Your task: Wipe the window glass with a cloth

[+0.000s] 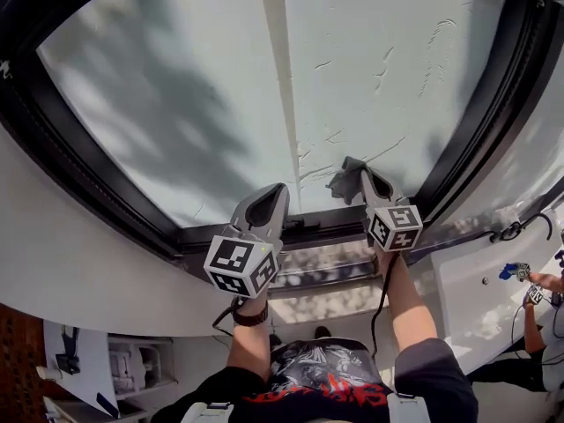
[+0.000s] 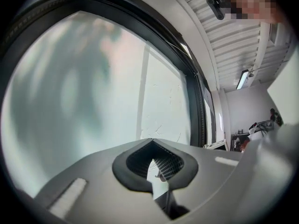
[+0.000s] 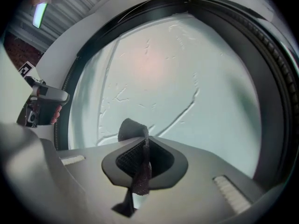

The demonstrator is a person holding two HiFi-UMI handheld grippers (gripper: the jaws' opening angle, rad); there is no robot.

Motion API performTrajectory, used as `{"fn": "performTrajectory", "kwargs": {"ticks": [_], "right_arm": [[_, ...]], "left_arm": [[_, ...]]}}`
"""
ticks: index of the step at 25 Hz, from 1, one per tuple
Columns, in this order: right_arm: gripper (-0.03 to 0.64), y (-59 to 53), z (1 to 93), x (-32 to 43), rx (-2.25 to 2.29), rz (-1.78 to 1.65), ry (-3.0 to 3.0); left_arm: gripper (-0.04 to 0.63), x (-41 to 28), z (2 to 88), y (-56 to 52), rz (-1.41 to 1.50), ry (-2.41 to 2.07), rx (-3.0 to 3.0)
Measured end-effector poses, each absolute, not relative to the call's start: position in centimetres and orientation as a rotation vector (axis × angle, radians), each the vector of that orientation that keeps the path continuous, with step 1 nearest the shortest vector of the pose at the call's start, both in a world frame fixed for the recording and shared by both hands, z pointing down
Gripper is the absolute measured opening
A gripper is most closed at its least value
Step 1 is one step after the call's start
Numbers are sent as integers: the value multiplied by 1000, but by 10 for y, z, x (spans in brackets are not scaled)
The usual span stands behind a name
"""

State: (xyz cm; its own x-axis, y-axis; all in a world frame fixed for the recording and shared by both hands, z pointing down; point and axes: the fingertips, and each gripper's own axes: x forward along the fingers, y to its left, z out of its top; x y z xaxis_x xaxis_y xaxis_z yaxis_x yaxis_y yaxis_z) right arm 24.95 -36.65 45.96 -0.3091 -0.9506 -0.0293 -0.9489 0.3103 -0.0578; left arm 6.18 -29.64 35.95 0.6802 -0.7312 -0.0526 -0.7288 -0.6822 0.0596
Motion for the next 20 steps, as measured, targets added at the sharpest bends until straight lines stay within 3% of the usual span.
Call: {"fn": "performTrajectory", "kwargs": {"ticks": [12,16,20], "right_arm": [[17,-347,450,432,-2161,-33,2161],[17,-343,428,421,-2103,5,2153],[17,-338,410,350,-1948,39,2230]], "left_arm": [[0,164,379,-313,4,-1089,2934],[0,150,382,-314,11,-1139,2908],[0,97,381,-315,9,-1285,2852]]}}
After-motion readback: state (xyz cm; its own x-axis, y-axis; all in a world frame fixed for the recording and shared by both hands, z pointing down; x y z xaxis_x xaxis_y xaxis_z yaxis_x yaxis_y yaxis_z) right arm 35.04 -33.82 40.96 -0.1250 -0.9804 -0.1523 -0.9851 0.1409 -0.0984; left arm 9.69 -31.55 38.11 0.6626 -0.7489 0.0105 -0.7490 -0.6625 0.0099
